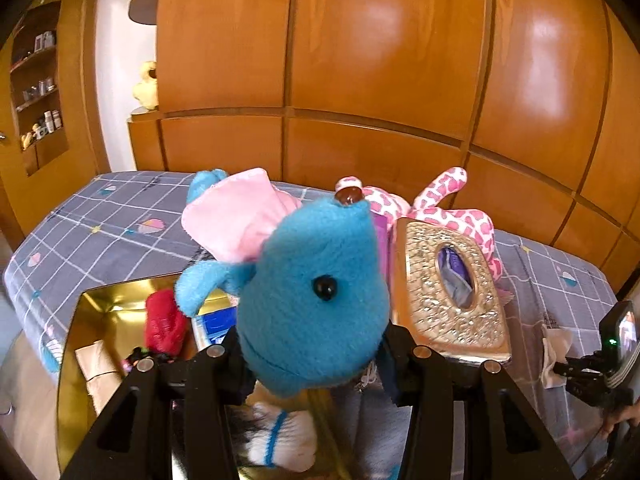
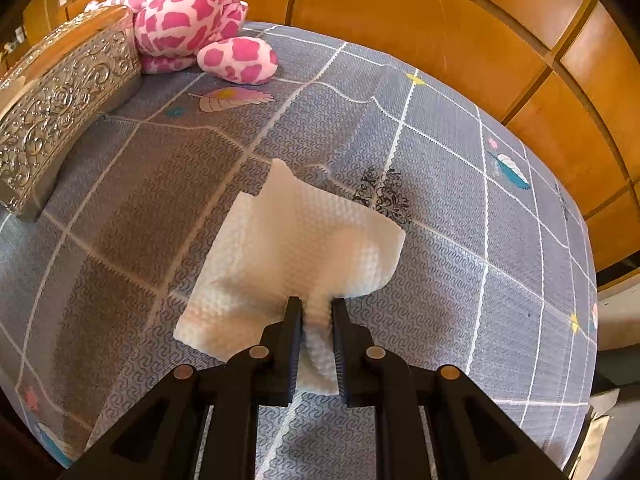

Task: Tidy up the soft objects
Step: 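Carry the blue plush mouse into the gold tray with the left tool and release, then carry the white towel into the gold tray with the right tool and release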

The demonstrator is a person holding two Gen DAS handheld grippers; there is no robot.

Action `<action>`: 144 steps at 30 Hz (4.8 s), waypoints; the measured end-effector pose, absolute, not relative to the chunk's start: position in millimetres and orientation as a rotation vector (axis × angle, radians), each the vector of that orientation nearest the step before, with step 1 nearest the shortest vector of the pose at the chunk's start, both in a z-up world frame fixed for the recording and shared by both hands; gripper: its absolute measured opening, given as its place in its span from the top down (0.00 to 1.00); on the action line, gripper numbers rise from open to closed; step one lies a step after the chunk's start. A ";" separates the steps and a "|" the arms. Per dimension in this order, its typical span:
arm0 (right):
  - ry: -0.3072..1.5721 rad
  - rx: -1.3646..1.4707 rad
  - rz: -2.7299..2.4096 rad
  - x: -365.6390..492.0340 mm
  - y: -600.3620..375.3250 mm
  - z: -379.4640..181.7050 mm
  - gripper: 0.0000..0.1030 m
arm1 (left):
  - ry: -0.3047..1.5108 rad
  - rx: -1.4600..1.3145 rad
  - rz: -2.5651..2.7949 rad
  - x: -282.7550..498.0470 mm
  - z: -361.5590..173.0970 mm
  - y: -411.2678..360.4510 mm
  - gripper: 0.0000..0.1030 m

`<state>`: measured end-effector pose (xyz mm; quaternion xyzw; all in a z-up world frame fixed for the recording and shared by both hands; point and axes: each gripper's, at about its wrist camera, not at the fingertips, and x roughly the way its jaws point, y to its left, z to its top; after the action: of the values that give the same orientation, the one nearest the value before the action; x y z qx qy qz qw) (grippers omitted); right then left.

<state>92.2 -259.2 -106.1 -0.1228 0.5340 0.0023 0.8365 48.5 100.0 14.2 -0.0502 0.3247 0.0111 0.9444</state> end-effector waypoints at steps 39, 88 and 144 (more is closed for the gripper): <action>1.098 -0.373 -0.016 75.5 -241.8 -107.3 0.90 | 0.753 -0.207 0.221 -20.6 -40.9 241.8 0.20; 0.831 -0.139 0.677 7.2 -28.4 6.2 0.92 | 0.774 -0.222 0.258 -23.5 -34.3 217.8 0.19; 0.784 -0.187 0.583 20.3 54.1 -30.1 0.50 | 0.657 -0.217 0.306 -39.1 -6.8 210.9 0.00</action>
<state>20.3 54.1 -30.1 -0.0896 0.3760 0.2794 0.8789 -39.1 210.9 -6.8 -0.1061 0.3208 0.1495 0.9292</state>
